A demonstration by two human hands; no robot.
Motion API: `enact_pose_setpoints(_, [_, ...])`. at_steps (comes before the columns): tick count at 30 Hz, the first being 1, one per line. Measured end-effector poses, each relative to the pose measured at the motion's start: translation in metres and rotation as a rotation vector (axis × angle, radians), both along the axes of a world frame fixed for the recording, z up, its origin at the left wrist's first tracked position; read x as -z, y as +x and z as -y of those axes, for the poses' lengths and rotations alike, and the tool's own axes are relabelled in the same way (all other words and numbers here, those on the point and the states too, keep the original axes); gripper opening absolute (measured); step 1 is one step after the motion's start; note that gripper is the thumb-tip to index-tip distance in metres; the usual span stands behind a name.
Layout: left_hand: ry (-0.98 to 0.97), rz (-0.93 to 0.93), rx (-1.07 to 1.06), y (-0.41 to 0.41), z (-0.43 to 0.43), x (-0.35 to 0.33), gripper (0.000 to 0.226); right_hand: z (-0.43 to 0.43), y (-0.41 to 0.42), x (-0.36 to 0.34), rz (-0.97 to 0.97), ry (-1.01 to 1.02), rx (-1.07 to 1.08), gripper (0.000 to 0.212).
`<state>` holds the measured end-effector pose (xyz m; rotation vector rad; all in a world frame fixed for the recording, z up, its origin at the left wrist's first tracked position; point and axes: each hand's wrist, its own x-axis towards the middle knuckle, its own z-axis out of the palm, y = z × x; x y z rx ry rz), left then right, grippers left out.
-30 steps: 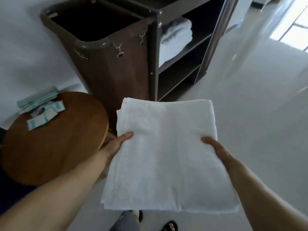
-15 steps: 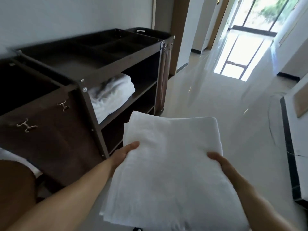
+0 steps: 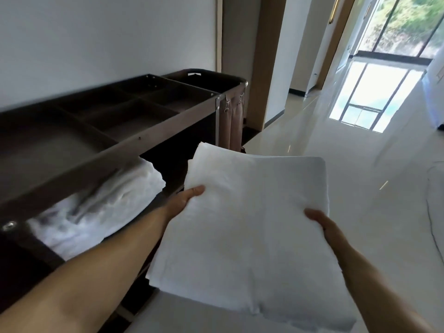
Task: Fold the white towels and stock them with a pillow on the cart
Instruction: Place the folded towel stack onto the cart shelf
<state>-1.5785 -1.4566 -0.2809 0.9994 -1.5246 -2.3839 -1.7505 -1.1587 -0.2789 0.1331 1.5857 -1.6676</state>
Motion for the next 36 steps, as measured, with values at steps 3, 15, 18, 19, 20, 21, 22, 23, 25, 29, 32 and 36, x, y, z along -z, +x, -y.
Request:
enact_pose_setpoints(3, [-0.001,0.005,-0.052,-0.05,0.029,0.0,0.033,0.035,-0.066,-0.002,-0.005,-0.006,-0.028,0.032])
enact_pose_setpoints(15, [-0.013,0.039,-0.441,-0.105,0.183,0.07,0.052,0.263,-0.186,0.033,-0.097,0.132,-0.255,0.065])
enact_pose_setpoints(18, [-0.091,0.111,-0.629,-0.09,0.187,0.083,0.043,0.316,-0.186,0.042,-0.147,0.167,-0.357,0.046])
enact_pose_setpoints(19, [-0.123,0.127,-0.688,-0.086,0.184,0.085,0.028,0.331,-0.185,0.046,-0.162,0.169,-0.408,0.041])
enact_pose_setpoints(20, [-0.136,0.149,-0.741,-0.081,0.182,0.088,0.016,0.343,-0.183,0.048,-0.174,0.163,-0.457,0.035])
enact_pose_setpoints(21, [-0.146,0.175,-0.788,-0.077,0.179,0.092,0.011,0.354,-0.183,0.052,-0.186,0.149,-0.495,0.03])
enact_pose_setpoints(22, [-0.158,0.194,-0.823,-0.074,0.175,0.094,0.01,0.363,-0.182,0.055,-0.193,0.138,-0.53,0.027])
enact_pose_setpoints(23, [-0.174,0.207,-0.861,-0.071,0.173,0.095,0.011,0.372,-0.182,0.058,-0.2,0.129,-0.567,0.027])
enact_pose_setpoints(25, [-0.167,0.218,-0.934,-0.069,0.167,0.095,0.016,0.389,-0.187,0.062,-0.218,0.123,-0.643,0.032])
enact_pose_setpoints(29, [-0.11,0.191,-1.053,-0.079,0.16,0.083,0.026,0.432,-0.209,0.058,-0.261,0.124,-0.785,0.042])
enact_pose_setpoints(32, [-0.138,0.218,-1.126,-0.101,0.177,0.078,0.031,0.474,-0.228,0.049,-0.366,0.134,-0.783,0.061])
enact_pose_setpoints(36, [-0.253,0.315,-1.17,-0.127,0.209,0.093,0.05,0.519,-0.226,0.059,-0.644,0.234,-0.849,0.076])
